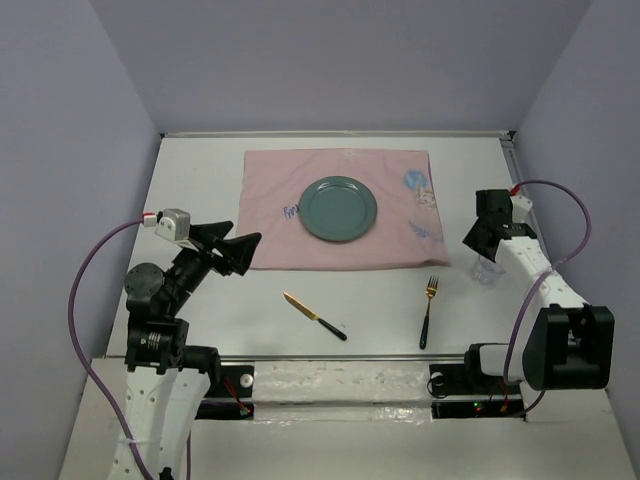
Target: Set the dinner table for one person
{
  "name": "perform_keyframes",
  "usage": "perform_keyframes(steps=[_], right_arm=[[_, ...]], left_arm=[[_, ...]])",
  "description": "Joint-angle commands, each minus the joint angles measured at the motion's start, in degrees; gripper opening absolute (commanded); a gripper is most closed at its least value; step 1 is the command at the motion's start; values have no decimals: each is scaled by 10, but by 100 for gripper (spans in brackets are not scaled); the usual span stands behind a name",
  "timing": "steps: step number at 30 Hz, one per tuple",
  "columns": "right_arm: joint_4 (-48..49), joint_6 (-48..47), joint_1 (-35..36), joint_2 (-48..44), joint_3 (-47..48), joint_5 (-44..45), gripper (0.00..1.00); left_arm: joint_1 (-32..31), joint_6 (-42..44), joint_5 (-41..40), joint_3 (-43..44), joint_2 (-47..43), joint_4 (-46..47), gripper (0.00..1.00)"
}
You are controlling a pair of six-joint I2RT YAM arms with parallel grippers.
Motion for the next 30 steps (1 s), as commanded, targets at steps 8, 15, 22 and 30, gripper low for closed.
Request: perform_keyframes(steps=[8,15,22,30], right_arm=[[36,7,-11,3,-12,3,17],[58,8,-11,31,-19,-10,0],[64,-37,-11,-55,10,-18,0],[70,-97,65,-45,130,-59,0]], left_arm=[[-28,-2,30,18,17,36,91],[-114,23,-4,31,46,3,92],[-143,33,-20,27,57,-11,92],[-184,31,-21,32,97,-7,92]])
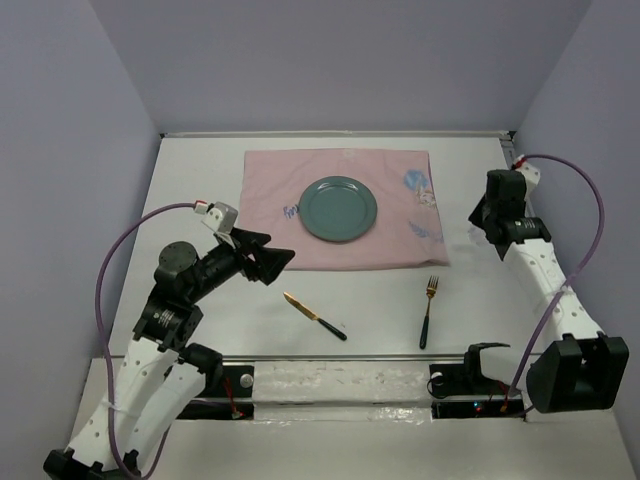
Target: Set the dinner table for one person
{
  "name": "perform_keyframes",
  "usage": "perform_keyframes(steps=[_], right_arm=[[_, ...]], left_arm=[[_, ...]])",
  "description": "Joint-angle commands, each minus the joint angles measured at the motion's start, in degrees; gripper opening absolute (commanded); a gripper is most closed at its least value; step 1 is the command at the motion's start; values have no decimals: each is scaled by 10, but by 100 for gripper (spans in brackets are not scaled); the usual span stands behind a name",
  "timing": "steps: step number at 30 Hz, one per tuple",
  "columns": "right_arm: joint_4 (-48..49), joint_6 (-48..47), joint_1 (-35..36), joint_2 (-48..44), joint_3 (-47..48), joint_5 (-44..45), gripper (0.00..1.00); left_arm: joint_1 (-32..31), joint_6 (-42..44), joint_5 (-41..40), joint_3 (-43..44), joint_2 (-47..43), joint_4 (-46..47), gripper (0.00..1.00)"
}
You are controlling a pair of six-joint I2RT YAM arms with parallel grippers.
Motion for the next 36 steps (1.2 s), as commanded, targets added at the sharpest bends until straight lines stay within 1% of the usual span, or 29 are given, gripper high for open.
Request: perform_keyframes(steps=[1,4,7,9,11,15,17,19,20,22,23,25,26,27,30,31,34,36], right_arm=[[46,-51,68,25,99,-10,0],[53,-80,109,78,143,-12,0],[69,-109,114,133,189,-59,0],[72,-127,120,163,226,-75,0],[72,-149,120,209,266,-83,0],[63,-174,120,293,324,-92,0],[56,-183,120,344,370,-99,0],[40,-189,120,380,406,-105,0],[34,-192,125,416,446,-109,0],[28,-197,125,448,482,-105,0],[25,-206,125,479,518,-105,0],[23,-213,125,506,569,-105,0],[19,-218,125,521,569,-105,0],[11,-227,125,552,612,-106,0],[-9,-246,125,598,671,-97,0],[-21,-250,125,626,711,-92,0],[-38,-270,125,671,768,-83,0],[-38,-276,125,685,783,-81,0]], left_arm=[[-19,7,-1,31,14,15,92],[-21,0,-1,51,21,12,92],[-21,-23,-15,54,12,36,92],[-21,-27,-47,52,1,51,92],[-20,-15,-87,46,-5,52,92],[-9,10,-118,38,-1,29,93],[0,24,-129,39,5,14,93],[4,28,-131,38,6,13,93],[6,28,-129,38,10,14,93],[7,30,-129,39,14,14,93],[7,30,-128,39,20,14,93],[8,30,-127,38,26,13,93],[8,30,-127,38,26,12,93],[8,31,-127,38,26,12,93],[11,32,-128,38,26,11,93],[13,31,-127,38,26,12,93],[16,31,-126,37,27,12,93],[18,31,-125,38,28,12,93]])
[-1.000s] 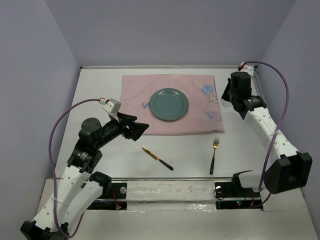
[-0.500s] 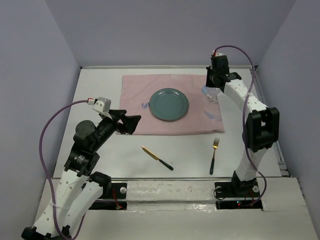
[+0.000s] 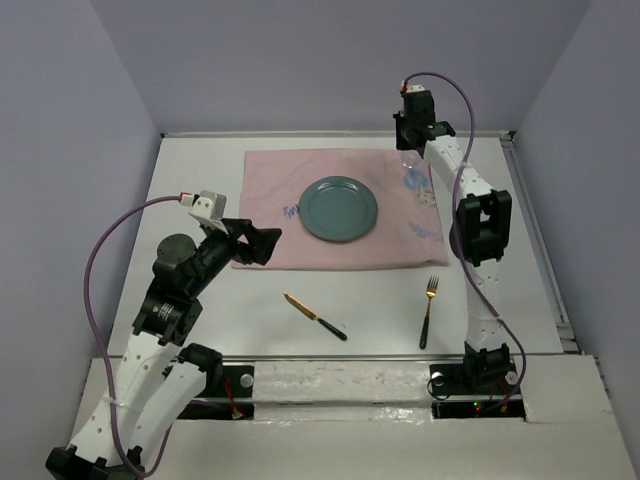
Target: Set the dinner table for one person
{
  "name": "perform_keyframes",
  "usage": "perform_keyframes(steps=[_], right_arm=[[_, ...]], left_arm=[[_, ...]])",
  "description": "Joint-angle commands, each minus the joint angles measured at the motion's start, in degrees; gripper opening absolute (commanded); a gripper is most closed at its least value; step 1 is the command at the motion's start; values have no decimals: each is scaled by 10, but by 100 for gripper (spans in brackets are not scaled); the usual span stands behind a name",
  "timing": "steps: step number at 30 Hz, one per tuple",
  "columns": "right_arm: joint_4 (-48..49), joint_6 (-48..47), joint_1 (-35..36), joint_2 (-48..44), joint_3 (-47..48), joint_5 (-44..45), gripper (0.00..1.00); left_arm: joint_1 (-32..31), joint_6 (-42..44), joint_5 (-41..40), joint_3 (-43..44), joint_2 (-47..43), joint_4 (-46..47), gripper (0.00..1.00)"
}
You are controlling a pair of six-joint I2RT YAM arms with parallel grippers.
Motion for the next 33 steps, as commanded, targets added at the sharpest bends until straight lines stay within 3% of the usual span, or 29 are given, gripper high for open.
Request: perform_keyframes(steps=[1,15,18,19,21,29,32,33], right_arm=[[-13,-39,5,21,75,19,0],[-13,-31,-6,88,108,20,0],[-13,-29,-6,89,108,26,24],[-13,-27,-6,86,109,27,39],[-13,-24,-6,78,108,23,56],[-12,30,-6,-21,46,-17,62],[18,69,43,-113,-64,-58,62],[43,76,64,-143,-160,-57,62]], left_arm=[[6,11,0,12,1,17,93],[8,9,4,10,11,17,94],[10,10,5,9,11,18,94],[11,9,5,9,11,18,94],[11,9,6,9,10,19,94],[12,8,6,9,0,20,94],[11,8,5,9,-6,19,93],[11,9,2,9,-9,17,94]])
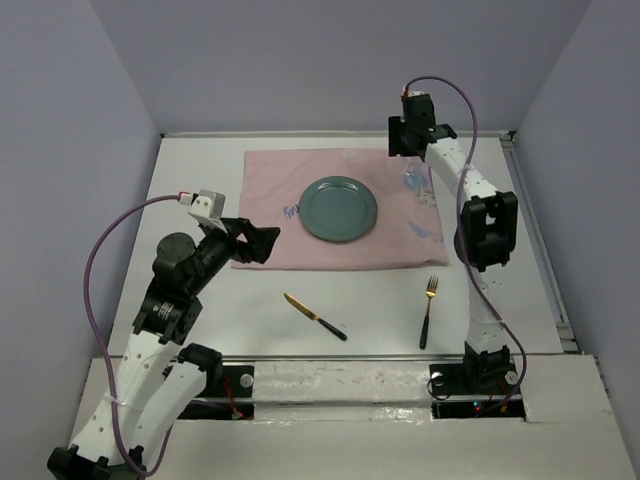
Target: Set the dinner table for one person
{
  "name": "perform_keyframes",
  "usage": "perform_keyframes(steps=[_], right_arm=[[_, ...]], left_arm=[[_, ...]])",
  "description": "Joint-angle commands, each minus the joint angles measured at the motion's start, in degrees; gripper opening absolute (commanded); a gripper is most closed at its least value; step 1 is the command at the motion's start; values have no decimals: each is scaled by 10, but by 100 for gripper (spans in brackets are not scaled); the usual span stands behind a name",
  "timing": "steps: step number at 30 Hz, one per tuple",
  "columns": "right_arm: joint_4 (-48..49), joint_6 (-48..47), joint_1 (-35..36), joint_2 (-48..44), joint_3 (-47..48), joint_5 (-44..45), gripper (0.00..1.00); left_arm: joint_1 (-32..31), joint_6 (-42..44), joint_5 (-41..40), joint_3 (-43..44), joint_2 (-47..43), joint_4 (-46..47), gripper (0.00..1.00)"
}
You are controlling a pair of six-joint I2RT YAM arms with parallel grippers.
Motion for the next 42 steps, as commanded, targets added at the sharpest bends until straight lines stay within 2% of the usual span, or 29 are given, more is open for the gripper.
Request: perform_keyframes(steps=[1,2,3,4,7,13,17,20,24,30,36,42], right_arm=[[91,53,84,-202,-191,-42,62],[145,56,128,-229,-239,-43,62],[174,67,148,-255,-329,-56,62],[223,76,166,-299,-371,-64,61],[291,110,224,-353,-513,-108,56],[243,90,375,-457,-647,-56,56],[197,116,437,-501,-711,-61,57],[175,134,476,-513,-727,-72,57],[150,141,519,-484,-727,-75,58],[135,143,535,-426,-713,-58,56],[127,138,541,-388,-698,-58,52],[123,142,547,-365,-688,-60,40]], left_arm=[[2,8,-4,10,-15,16,94],[1,9,-11,12,-18,13,93],[-1,11,-29,14,-24,13,94],[-2,12,-38,15,-27,1,93],[-5,13,-69,20,-40,-11,93],[-6,14,-90,21,-56,-17,93],[-6,12,-90,20,-63,-16,93],[-6,11,-88,20,-62,-15,93],[-6,10,-85,19,-62,-13,93],[-6,9,-83,18,-64,-12,93],[-6,9,-79,18,-64,-12,93],[-6,9,-77,17,-64,-12,93]])
